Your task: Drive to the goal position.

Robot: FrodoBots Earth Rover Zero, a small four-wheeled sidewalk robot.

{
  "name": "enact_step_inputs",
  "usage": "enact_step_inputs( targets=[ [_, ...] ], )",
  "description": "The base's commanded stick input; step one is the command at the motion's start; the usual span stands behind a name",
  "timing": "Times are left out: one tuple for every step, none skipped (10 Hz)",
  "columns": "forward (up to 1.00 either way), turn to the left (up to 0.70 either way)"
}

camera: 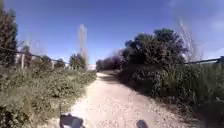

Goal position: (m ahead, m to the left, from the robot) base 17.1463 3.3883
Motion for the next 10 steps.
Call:
enact_step_inputs(
  targets=[
    [0.50,0.00],
    [0.50,0.00],
    [0.50,0.00],
    [0.50,0.00],
    [0.50,0.00],
    [0.50,0.00],
    [0.50,0.00],
    [0.50,0.00],
    [0.50,0.00],
    [0.50,0.00]
  ],
)
